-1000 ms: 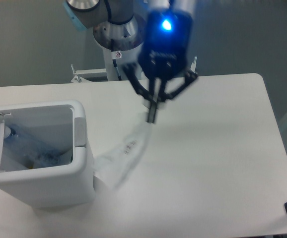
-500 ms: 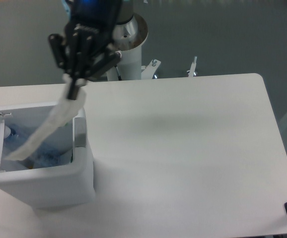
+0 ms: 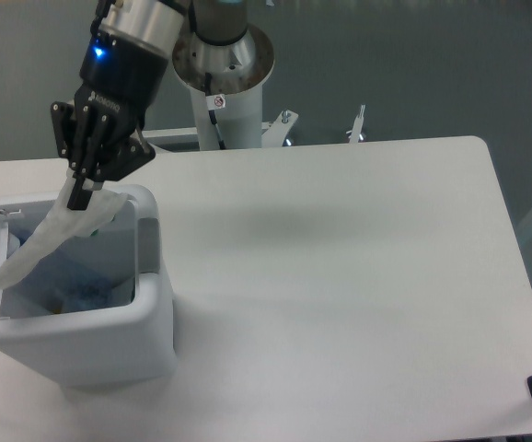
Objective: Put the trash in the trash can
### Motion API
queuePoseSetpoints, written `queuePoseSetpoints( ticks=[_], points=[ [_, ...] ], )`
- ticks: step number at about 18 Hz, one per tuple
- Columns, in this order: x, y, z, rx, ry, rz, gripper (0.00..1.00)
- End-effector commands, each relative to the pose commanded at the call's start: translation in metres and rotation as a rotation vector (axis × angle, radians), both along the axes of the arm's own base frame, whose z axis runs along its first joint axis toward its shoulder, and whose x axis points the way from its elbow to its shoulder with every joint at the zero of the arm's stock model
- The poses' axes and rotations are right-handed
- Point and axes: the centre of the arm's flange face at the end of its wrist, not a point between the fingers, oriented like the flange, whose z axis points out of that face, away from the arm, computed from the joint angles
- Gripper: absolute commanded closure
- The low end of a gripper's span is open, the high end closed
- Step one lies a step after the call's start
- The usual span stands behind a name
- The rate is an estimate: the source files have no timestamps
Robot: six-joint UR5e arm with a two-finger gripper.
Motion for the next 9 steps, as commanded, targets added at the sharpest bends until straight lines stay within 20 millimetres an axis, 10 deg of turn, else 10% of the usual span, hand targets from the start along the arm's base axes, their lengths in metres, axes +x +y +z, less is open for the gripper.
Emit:
queuePoseSetpoints(
  ticks=[3,4,6,7,9],
  points=[
    [0.005,0.01,-0.023,-0.034,-0.026,-0.018,1.0],
    [0.006,0.015,-0.029,-0.042,-0.032,-0.024,0.87],
    [0.005,0.018,-0.024,-0.034,-0.023,-0.028,0.19],
    [0.004,0.018,-0.011,-0.016,-0.012,-0.024,0.0],
    [0.001,0.017,0.005,0.003,-0.002,-0.006,0.0]
  ],
)
